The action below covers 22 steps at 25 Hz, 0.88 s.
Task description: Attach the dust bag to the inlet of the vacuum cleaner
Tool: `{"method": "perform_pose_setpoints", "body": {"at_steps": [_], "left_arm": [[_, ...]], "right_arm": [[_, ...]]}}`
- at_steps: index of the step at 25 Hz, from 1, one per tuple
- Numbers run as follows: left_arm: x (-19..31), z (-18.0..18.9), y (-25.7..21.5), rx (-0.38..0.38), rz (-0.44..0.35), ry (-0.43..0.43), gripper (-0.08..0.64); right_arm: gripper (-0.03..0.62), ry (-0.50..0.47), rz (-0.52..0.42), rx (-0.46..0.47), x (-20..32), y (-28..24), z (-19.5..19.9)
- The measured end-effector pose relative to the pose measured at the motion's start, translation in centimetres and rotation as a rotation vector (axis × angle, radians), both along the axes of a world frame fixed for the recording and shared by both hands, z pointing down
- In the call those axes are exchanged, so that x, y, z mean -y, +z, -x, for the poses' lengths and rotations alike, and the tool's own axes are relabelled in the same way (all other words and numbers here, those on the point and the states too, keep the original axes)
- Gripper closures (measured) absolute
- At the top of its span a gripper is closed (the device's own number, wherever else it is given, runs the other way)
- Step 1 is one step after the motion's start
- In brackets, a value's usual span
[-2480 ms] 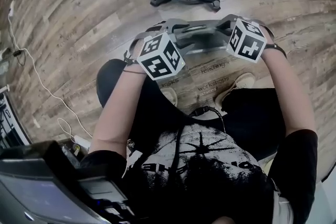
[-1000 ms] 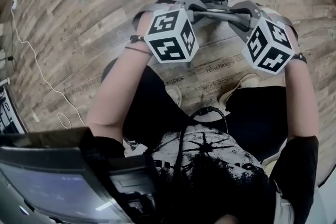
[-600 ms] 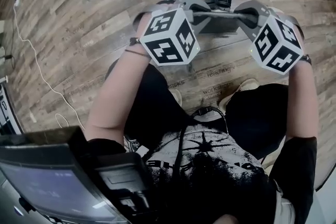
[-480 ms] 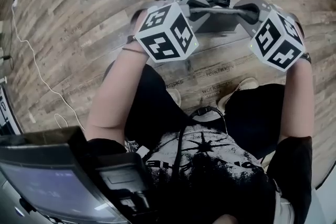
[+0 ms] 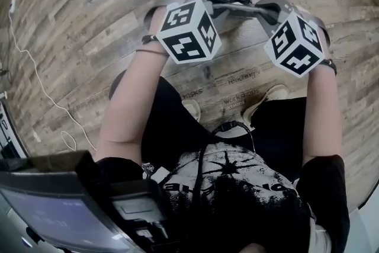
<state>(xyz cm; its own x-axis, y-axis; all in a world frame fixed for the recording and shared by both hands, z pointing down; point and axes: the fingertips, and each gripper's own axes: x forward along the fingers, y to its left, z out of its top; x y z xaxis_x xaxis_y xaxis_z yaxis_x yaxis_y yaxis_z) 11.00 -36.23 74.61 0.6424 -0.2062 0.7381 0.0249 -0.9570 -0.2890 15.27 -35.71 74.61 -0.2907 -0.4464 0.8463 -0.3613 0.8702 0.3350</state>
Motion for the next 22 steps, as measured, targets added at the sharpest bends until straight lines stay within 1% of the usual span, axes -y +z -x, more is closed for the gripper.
{"method": "perform_pose_setpoints", "body": {"at_steps": [4,9,13,17,20,22], "left_arm": [[0.5,-0.4,-0.3,0.007,-0.003,-0.01,0.525],[0.6,-1.0,-0.3,0.075,-0.027,0.016,0.525],[0.9,-1.8,-0.8,0.103,-0.05,0.042,0.521],[1.5,-1.5,-0.9,0.075,-0.035,0.022,0.514],[2.1,-0.9,0.0,0.036,-0.016,-0.022,0.515],[2.1,-0.5,1.2,0.026,0.006,-0.049,0.518]], "right_arm": [[0.565,0.008,-0.019,0.024,0.4,-0.1,-0.4],[0.563,0.056,-0.031,0.066,0.6,0.9,-0.9],[0.561,0.089,-0.018,0.077,0.9,1.4,-1.5],[0.561,0.066,-0.049,0.051,1.1,0.6,-1.3],[0.563,0.04,-0.069,0.038,1.4,-0.1,-0.8],[0.565,0.026,-0.083,0.032,1.5,-0.5,-0.4]]}}
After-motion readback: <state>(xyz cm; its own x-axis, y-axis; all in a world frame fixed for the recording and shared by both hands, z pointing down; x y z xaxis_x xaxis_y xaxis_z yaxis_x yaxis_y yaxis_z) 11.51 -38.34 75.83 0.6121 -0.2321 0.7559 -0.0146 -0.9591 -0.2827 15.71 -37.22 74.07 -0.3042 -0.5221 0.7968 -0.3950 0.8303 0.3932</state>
